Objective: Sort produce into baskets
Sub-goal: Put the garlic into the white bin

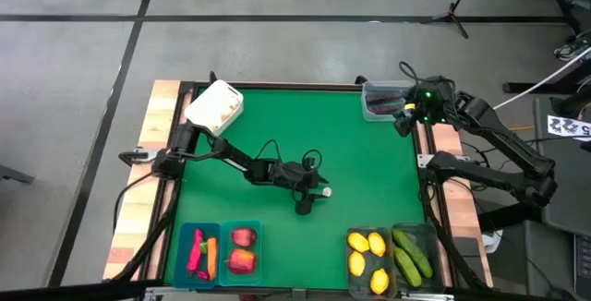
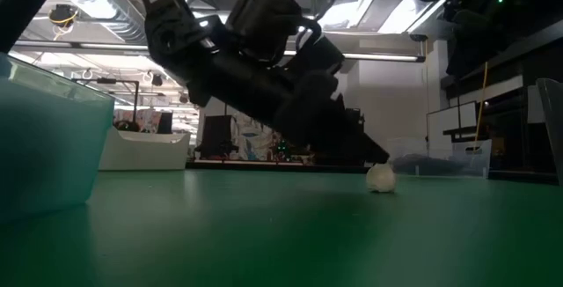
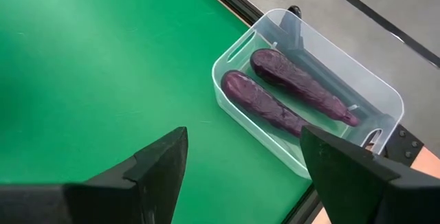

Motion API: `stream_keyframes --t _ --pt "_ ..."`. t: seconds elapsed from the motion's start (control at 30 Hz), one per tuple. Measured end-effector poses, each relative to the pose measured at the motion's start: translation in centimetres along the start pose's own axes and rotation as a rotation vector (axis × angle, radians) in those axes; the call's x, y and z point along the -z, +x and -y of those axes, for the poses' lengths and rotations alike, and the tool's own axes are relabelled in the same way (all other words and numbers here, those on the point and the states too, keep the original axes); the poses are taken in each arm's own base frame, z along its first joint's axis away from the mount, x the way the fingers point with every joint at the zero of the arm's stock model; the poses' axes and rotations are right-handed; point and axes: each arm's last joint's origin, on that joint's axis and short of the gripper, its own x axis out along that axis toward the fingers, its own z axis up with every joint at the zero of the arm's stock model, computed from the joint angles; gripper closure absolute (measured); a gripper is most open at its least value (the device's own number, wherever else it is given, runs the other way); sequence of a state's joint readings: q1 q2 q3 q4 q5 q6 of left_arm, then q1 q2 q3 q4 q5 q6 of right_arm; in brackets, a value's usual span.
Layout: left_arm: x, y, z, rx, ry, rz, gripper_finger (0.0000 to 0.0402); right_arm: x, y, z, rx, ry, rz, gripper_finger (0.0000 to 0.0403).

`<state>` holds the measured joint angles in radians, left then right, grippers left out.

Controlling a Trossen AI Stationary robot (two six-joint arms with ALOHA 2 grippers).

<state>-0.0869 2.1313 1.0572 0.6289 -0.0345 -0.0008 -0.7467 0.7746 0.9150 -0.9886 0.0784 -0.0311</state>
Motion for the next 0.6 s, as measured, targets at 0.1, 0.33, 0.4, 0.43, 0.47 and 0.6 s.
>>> stream_keyframes --t 0.1,0.33,0.4,0.43,0.47,0.6 --pt "0.2 0.0 0.2 0.004 -0.003 -0.01 0.0178 0.0 0.0 0.0 0.0 0.0 -0.001 0.0121" --pt "0.4 1.5 0.3 0.005 -0.001 0.002 0.0178 0.0 0.0 0.0 -0.001 0.0 0.0 0.0121" --pt "0.8 2.5 0.3 0.005 0.002 -0.005 0.0178 0.0 0.0 0.0 0.0 0.0 -0.001 0.0121" --pt "1.0 2.8 0.4 0.005 0.002 -0.015 0.0178 0.0 0.0 0.0 0.0 -0.001 -0.003 0.0121" --pt "1.2 3.1 0.4 0.005 0.002 -0.021 0.0178 0.0 0.0 0.0 0.0 0.0 -0.003 0.0121" --pt "1.3 3.5 0.4 0.004 -0.02 -0.043 0.0178 0.1 0.0 0.0 0.0 -0.001 -0.009 0.0121"
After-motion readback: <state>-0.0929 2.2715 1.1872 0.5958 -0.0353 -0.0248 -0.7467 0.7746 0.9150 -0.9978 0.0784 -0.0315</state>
